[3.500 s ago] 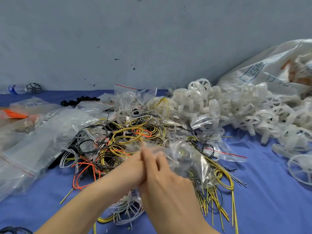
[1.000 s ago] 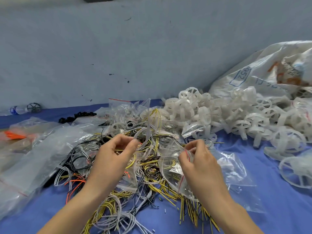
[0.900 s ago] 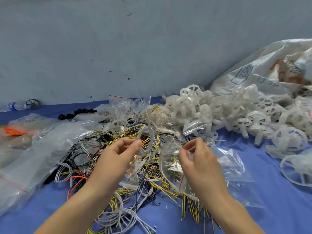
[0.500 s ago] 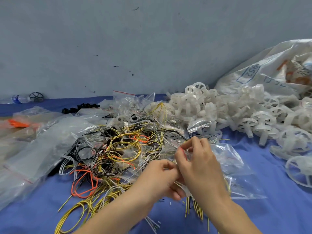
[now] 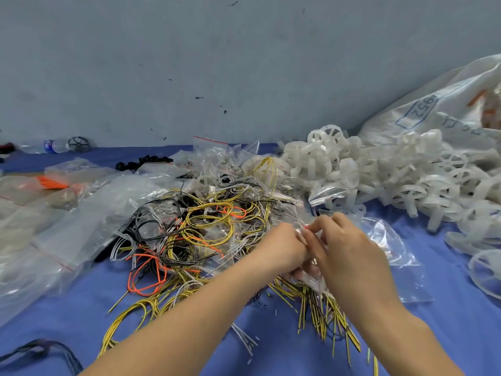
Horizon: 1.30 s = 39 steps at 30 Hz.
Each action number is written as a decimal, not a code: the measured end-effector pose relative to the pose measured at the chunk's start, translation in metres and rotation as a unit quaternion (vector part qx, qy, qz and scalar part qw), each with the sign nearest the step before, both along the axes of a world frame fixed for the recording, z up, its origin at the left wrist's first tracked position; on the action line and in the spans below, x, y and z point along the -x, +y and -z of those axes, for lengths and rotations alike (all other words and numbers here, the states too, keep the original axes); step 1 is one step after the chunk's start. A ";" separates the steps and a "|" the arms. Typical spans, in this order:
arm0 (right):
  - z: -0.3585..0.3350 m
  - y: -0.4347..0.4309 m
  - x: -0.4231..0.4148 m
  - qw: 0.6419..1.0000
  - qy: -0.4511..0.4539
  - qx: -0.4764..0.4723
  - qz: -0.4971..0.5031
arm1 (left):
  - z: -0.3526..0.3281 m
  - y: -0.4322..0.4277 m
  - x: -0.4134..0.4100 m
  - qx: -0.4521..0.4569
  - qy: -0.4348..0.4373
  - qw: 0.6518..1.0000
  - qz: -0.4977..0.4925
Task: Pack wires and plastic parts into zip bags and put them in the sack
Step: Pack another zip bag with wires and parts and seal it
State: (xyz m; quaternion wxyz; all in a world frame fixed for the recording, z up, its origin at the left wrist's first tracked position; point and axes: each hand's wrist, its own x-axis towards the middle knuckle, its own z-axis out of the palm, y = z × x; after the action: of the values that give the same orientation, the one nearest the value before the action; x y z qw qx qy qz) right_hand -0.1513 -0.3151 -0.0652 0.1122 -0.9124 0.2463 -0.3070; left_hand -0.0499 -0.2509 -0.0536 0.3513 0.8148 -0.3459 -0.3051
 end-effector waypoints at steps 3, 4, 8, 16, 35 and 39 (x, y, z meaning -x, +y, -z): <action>-0.002 -0.001 0.003 1.000 -0.014 -0.002 -0.007 | 0.007 -0.010 0.002 0.040 0.008 0.999 -0.017; -0.002 -0.001 0.002 1.000 -0.024 -0.009 -0.017 | 0.005 -0.012 0.007 0.049 -0.002 0.999 0.004; -0.002 -0.009 0.001 0.994 -0.074 -0.075 -0.040 | 0.017 -0.025 0.015 0.035 -0.131 0.989 0.062; -0.002 -0.013 0.000 0.989 -0.091 -0.106 -0.045 | 0.021 -0.038 0.009 -0.021 -0.340 0.918 0.201; 0.006 0.000 -0.014 0.983 -0.124 -0.111 -0.076 | -0.022 0.044 -0.024 -0.012 -0.218 0.961 0.170; 0.010 -0.008 -0.016 0.987 -0.102 -0.114 -0.041 | -0.021 0.084 -0.087 -0.032 -0.360 0.930 -0.063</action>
State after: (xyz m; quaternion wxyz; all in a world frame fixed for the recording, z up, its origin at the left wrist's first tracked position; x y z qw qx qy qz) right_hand -0.1353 -0.3227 -0.0748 0.2525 -0.8671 0.2292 -0.3632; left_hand 0.0374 -0.1670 -0.0322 0.1953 0.9009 -0.3871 0.0201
